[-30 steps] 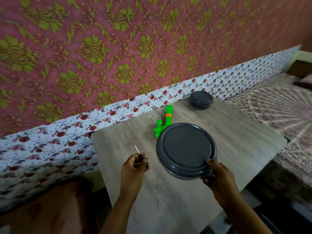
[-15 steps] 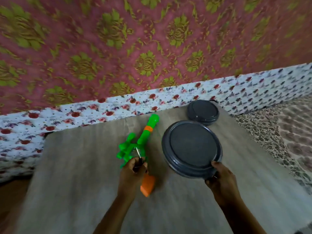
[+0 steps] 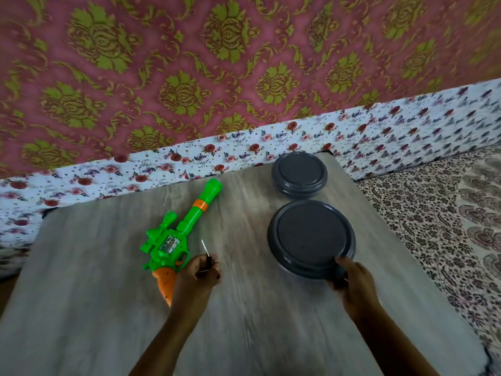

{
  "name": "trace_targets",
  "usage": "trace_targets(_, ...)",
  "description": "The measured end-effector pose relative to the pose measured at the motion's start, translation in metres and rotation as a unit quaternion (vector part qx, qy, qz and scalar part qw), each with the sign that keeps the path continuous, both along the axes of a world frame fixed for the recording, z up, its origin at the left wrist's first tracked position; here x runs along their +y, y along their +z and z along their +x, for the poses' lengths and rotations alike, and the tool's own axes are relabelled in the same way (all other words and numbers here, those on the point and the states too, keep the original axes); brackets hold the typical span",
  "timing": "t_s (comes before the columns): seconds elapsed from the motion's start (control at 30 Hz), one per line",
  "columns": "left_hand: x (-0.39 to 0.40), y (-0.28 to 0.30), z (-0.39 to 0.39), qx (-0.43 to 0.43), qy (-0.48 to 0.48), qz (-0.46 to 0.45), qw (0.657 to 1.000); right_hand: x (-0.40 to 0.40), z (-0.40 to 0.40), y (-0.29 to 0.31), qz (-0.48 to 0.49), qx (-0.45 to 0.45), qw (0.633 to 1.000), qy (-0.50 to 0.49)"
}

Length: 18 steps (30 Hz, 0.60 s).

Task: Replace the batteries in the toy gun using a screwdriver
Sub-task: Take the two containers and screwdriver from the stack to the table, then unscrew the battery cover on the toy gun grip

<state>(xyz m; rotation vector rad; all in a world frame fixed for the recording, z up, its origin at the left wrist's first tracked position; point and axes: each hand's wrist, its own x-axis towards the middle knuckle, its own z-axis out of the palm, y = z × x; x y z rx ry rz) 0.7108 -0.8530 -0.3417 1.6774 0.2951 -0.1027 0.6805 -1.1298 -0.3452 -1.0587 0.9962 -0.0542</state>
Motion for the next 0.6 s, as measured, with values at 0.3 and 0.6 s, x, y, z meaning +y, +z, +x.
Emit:
trace_targets(0.3,0.036,0.000,-0.007,-0.054,0.028,0.012,0.998,-0.001,-0.004,0.017,-0.313,0.046,0.947,0.062)
trace_targets(0.6,0.092,-0.025,0.006,-0.227,0.168,0.055,0.958,0.157,0.027,-0.014,-0.364,-0.281,0.799,0.387)
